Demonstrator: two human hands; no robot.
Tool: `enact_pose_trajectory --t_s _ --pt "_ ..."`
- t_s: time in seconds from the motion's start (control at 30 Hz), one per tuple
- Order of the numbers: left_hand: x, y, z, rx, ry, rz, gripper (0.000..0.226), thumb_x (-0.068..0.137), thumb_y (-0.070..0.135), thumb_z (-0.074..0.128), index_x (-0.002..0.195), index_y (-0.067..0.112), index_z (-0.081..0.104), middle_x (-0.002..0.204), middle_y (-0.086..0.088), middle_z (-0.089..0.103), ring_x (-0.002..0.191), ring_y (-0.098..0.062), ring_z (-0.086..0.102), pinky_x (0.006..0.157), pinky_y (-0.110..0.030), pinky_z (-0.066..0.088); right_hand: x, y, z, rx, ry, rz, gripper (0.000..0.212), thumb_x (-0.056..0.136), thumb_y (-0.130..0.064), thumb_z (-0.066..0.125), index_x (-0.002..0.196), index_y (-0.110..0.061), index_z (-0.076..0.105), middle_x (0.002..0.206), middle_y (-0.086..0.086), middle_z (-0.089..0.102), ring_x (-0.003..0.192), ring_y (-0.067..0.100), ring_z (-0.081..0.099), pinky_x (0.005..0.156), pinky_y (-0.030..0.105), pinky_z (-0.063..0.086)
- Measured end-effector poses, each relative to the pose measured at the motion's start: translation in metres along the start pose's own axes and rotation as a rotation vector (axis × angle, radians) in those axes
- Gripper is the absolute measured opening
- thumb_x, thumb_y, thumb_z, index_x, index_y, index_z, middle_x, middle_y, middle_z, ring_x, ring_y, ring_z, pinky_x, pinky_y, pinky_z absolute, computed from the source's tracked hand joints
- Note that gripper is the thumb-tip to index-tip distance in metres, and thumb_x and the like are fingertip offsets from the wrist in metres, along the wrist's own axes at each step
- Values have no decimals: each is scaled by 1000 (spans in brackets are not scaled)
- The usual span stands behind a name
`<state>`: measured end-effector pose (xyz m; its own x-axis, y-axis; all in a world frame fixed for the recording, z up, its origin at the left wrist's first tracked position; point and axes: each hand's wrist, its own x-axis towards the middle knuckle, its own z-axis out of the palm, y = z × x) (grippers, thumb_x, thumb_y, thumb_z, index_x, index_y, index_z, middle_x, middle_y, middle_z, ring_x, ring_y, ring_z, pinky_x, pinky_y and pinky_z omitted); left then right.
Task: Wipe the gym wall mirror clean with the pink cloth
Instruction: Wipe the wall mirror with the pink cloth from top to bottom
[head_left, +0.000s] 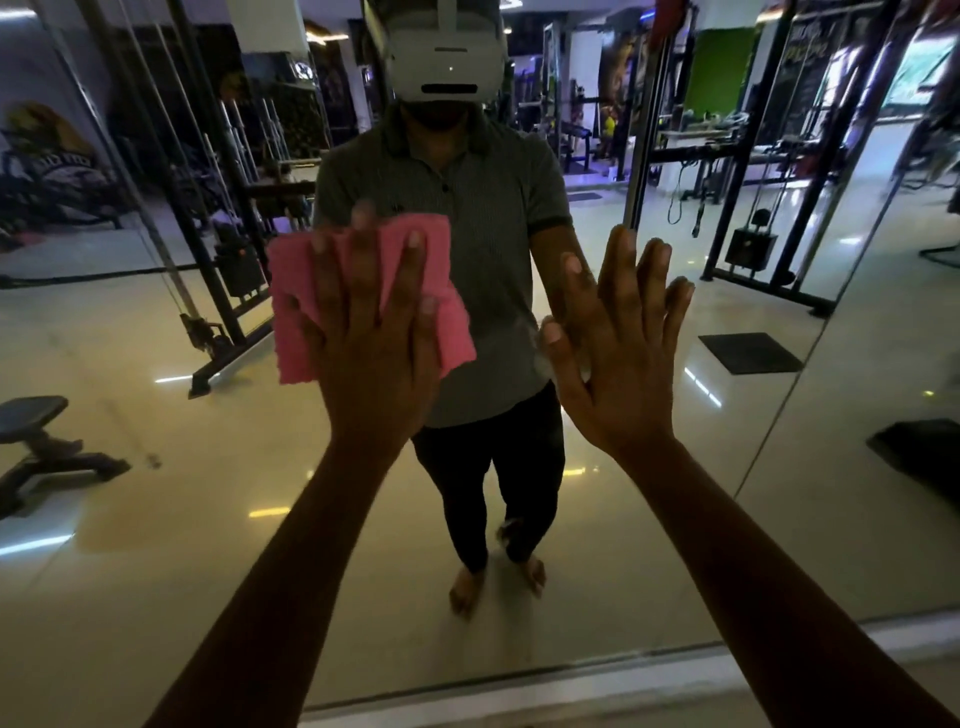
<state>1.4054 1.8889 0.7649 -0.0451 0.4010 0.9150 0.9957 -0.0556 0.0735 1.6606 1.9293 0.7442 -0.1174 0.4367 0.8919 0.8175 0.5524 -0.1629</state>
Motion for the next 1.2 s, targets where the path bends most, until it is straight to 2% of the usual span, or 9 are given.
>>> enact_pose_trajectory --t_s 0.13,0.2,0.4,0.6,0.77,0.93,1.0,1.1,1.2 --pt "-31 34 16 -97 -97 339 67 112 48 47 170 26 20 177 -13 14 163 -44 12 130 -58 -19 0 -5 -6 12 -31 28 67 114 -45 49 171 -13 35 181 24 11 167 50 3 131 74 4" --pt "-59 18 15 -48 -130 448 64 112 48 46 169 27 23 178 -14 16 164 -43 11 131 -60 -17 0 -1 -11 8 -54 7 68 114 -47 50 172 -14 33 182 22 9 168 48 2 131 73 5" --pt "-8 39 3 -33 -4 -23 68 116 51 43 173 29 13 179 -19 10 165 -47 8 128 -74 -1 -6 21 -24 2 -33 48 69 113 -46 54 172 -19 33 183 18 5 169 44 -2 132 71 5" --pt "-55 59 20 -20 -219 338 78 110 55 45 173 36 3 182 -12 3 167 -36 -10 129 -71 -7 -7 43 -32 52 -45 -15 70 112 -41 60 172 -17 32 183 19 9 170 42 0 132 70 7" --pt "-2 80 16 -26 -7 -116 67 117 48 40 173 22 12 178 -28 9 165 -51 7 126 -78 12 -2 76 -45 39 0 31 68 114 -45 52 173 -16 31 182 21 10 169 46 0 133 70 3" --pt "-53 122 42 -28 -243 319 71 114 54 37 173 34 3 181 -12 3 167 -43 -1 123 -82 13 9 105 -59 -20 23 40 72 114 -53 48 174 -18 28 182 23 8 168 49 1 134 66 -4" --pt "-52 108 38 28 -191 218 71 115 49 45 174 28 12 181 -18 8 167 -45 5 124 -79 13 9 118 -63 -58 -2 44 73 114 -57 44 175 -21 25 182 22 6 168 49 -1 133 70 0" --pt "-3 123 36 35 20 -149 69 116 46 49 172 19 20 177 -28 17 164 -50 13 129 -74 11 9 130 -66 -46 -20 27 71 115 -56 45 175 -22 25 182 23 6 168 49 -2 131 73 3" --pt "-9 167 49 -41 -79 76 67 117 50 37 173 28 7 180 -20 9 167 -44 1 129 -75 9 10 132 -66 -21 -28 9 71 115 -52 48 174 -22 25 181 24 7 167 50 -2 131 73 2"
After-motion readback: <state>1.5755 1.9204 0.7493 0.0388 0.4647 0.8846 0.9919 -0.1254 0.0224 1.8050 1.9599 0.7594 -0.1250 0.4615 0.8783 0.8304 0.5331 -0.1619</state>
